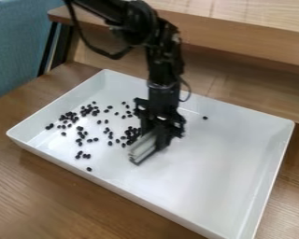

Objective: Sweep into pile

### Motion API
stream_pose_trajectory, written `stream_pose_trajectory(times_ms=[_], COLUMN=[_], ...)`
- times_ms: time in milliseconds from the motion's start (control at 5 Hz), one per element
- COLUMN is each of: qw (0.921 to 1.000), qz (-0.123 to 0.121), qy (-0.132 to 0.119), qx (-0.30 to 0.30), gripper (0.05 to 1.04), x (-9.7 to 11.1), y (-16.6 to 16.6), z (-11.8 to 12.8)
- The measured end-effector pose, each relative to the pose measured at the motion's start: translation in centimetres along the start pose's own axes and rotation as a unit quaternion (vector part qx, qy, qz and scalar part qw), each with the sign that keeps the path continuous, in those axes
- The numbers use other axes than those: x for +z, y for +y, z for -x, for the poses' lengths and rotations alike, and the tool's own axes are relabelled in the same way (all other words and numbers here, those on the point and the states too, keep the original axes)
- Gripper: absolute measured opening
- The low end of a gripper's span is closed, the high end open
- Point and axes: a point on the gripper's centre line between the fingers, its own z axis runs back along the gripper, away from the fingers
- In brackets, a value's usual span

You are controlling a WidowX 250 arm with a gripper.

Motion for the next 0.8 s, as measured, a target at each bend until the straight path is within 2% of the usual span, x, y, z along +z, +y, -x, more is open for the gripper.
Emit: stream_pose_trajectory(times_ms=[400, 600, 800], qw=[0.9993, 0.9995, 0.9996], qz=[-0.002, -0.004, 0.001], qy=[0.001, -0.005, -0.014], qx=[0.039, 0.031, -0.026], gripper=[0.398, 0.398, 0.398], x=[-0.2, -0.2, 0.0], y=[2.7, 3.5, 5.9], z=[2.0, 2.0, 1.6])
